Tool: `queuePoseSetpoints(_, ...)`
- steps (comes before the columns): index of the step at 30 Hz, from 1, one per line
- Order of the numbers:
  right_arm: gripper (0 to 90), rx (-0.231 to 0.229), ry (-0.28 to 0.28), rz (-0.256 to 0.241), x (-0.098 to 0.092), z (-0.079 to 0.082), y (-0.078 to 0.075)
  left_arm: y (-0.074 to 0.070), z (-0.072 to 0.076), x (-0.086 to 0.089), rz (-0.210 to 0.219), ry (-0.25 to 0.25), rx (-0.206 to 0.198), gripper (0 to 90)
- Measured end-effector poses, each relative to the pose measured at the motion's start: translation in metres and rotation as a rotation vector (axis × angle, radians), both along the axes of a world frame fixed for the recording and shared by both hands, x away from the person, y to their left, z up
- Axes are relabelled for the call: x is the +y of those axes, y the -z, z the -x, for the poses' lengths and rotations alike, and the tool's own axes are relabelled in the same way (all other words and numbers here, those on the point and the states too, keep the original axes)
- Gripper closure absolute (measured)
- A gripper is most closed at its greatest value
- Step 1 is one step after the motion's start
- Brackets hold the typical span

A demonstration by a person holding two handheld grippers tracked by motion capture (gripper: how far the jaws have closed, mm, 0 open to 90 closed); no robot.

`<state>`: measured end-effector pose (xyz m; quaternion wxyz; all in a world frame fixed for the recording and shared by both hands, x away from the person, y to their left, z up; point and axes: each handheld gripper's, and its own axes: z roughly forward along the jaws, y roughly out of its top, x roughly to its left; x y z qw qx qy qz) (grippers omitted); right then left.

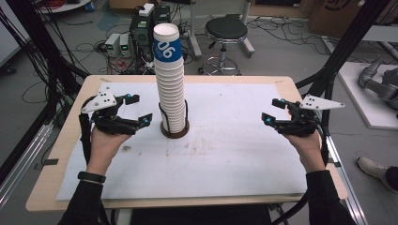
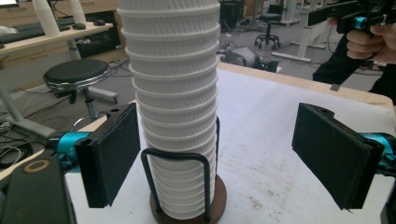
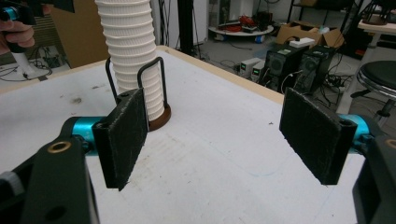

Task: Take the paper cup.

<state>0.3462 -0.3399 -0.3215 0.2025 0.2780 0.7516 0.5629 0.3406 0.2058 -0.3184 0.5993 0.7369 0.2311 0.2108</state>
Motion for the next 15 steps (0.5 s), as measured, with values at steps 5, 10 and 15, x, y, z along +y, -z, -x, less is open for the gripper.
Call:
queuePoseSetpoints(5, 24.1, -0.010, -0.005, 0.001, 0.002, 0.000, -0.001, -0.007, -0.004, -0.001, 0.025, 0.011, 0.000, 11.5)
queuePoseSetpoints(10, 24.0, -0.012, -0.002, -0.006, 0.001, 0.000, -0.001, -0.018, -0.010, -0.005, 0.038, 0.009, -0.015, 10.2)
queuePoseSetpoints(15, 24.1, -0.004, -0.014, 0.001, 0.003, -0.001, 0.000, -0.027, -0.022, -0.008, 0.071, 0.002, -0.008, 8.2)
